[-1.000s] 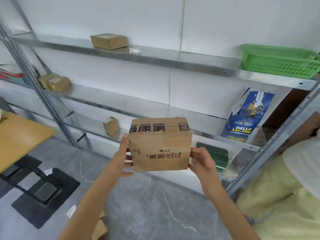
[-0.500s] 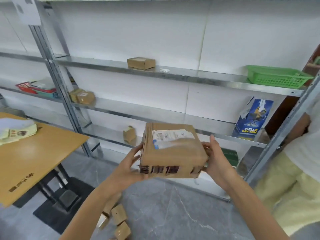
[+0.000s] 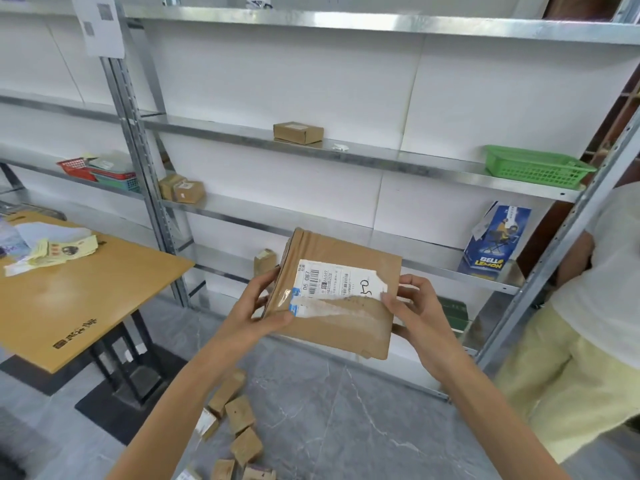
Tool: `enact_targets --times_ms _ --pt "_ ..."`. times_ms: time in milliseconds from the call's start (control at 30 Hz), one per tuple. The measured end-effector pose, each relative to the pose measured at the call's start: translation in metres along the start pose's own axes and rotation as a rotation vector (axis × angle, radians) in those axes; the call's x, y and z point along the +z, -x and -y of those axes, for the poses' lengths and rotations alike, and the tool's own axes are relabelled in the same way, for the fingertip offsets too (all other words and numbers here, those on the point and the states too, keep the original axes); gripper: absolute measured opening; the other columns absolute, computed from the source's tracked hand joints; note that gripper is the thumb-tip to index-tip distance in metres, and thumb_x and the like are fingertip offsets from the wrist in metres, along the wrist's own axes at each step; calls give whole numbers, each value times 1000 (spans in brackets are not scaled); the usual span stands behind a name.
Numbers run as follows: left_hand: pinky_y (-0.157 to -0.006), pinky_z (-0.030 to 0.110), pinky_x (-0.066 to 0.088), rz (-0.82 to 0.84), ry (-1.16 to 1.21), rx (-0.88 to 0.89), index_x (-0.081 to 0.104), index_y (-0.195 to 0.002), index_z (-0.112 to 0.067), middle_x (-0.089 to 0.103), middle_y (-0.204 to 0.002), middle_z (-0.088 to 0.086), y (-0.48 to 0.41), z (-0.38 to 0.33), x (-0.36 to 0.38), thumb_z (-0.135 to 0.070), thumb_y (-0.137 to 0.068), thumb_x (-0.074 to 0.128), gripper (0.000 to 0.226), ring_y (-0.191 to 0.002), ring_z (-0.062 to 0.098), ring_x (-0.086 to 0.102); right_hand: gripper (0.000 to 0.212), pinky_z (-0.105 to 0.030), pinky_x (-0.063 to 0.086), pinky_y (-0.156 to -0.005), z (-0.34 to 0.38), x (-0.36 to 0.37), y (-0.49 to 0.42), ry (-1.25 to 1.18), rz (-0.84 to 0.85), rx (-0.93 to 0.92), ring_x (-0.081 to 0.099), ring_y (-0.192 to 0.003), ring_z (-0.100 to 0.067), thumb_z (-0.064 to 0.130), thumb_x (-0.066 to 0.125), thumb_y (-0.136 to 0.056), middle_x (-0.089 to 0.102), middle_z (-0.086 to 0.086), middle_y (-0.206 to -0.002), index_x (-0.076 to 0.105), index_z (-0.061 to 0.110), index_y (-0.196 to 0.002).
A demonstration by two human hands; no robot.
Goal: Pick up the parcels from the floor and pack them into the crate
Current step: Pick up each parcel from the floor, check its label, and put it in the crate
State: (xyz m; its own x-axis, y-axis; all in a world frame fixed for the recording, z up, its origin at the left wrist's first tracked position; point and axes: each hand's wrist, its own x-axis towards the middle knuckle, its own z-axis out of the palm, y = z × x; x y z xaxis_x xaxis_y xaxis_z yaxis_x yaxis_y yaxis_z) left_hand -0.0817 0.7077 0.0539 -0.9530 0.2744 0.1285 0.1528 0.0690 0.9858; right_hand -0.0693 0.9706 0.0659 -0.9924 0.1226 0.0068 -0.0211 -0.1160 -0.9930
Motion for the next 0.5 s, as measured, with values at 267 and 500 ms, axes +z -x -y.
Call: enact_targets --times_ms 267,500 --pt "-80 12 48 -102 5 8 57 -122 -33 67 -116 -12 77 -31 -5 -43 -60 68 63 -107 4 62 73 -44 45 -103 7 -19 44 285 462 118 58 -116 -8 67 72 -61 60 16 -127 47 45 -126" --pt "-76 14 51 -358 -24 -25 52 -130 -28 59 -123 -12 146 -49 -26 -21 -92 54 38 -104 1 60 82 -43 54 -88 -17 33 101 171 697 244 63 -111 -23 59 72 -66 64 0 -126 42 32 -137"
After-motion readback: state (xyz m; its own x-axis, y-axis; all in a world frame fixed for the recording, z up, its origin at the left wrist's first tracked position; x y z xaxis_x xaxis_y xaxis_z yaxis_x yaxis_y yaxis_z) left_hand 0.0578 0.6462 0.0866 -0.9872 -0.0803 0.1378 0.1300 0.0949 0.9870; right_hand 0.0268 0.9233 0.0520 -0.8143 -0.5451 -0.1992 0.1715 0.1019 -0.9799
